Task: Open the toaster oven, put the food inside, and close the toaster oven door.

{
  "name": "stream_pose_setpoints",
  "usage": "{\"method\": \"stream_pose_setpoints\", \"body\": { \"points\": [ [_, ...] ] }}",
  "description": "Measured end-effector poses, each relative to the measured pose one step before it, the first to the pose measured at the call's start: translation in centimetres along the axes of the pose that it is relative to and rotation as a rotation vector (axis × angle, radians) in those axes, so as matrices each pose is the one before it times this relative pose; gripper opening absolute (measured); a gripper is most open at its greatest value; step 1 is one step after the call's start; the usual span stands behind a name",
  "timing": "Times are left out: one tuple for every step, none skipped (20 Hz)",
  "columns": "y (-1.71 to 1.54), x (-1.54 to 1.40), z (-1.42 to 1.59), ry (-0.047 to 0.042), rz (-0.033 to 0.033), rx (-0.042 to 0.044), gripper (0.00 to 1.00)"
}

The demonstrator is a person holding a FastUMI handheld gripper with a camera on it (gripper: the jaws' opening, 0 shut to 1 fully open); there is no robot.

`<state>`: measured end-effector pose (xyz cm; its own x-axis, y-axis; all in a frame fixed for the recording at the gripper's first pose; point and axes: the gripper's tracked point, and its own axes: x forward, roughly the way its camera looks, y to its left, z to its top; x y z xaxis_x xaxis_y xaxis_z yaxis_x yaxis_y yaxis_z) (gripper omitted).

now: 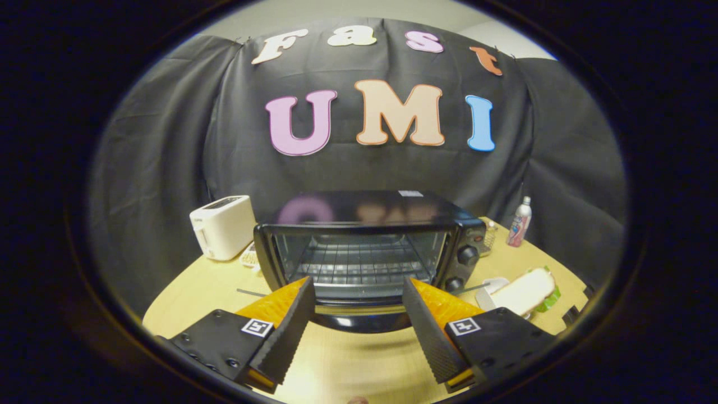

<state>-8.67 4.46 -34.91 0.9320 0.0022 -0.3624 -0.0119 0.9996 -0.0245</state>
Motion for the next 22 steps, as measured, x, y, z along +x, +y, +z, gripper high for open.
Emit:
{"method": "stream_pose_setpoints", "body": {
  "points": [
    [-0.107,-0.377,-0.527,0.00567,-0.00463,0.01140,0.97],
    [0.003,-0.181,-0.435,0.01014,-0.00320,0.00270,0.97],
    [0.070,-0.102,-0.421,0.01292,-0.00216,-0.00892,0.97],
    [0.042,-0.085,-0.336,0.01024,0.00053,-0.01446,0.97],
    [0.009,-0.096,-0.309,0.01455,0.00285,-0.01322,0.97],
    [0.022,0.038,-0.786,0.02243,0.00541,-0.01247,0.97],
    [-0.015,0.030,-0.688,0.01952,0.00487,-0.00204,0.97],
    [-0.187,0.009,-0.849,0.01633,0.00286,0.00637,0.97],
    [-0.094,0.252,-1.047,0.02356,-0.00104,0.00727,0.97],
    [-0.034,0.370,-1.063,0.02983,-0.00180,-0.00073,0.97],
    [0.032,0.366,-1.119,0.02913,-0.00326,-0.00842,0.97],
    [0.067,0.391,-0.900,0.02453,0.00005,-0.00959,0.97],
    [0.020,0.540,-0.684,0.01516,-0.00057,-0.00285,0.97],
    [0.020,0.466,-0.453,0.01325,0.00115,0.00977,0.97],
    [-0.081,0.607,-0.680,0.01623,-0.00100,0.01588,0.97],
    [-0.167,0.624,-0.415,0.02340,-0.00622,0.00980,0.97],
    [0.036,0.479,-0.434,0.02230,-0.00058,-0.00231,0.98],
    [0.334,0.114,-0.200,-0.00109,0.00176,0.00115,0.98],
    [0.085,0.272,0.176,-0.00652,0.00172,0.00552,0.98],
    [-0.171,0.083,-0.276,0.01254,0.00086,0.00024,0.97],
    [-0.048,-0.179,0.226,-0.00041,0.00403,0.00001,0.97],
    [-0.056,-0.024,0.453,-0.00839,0.00122,-0.00068,0.97]
  ]
}}
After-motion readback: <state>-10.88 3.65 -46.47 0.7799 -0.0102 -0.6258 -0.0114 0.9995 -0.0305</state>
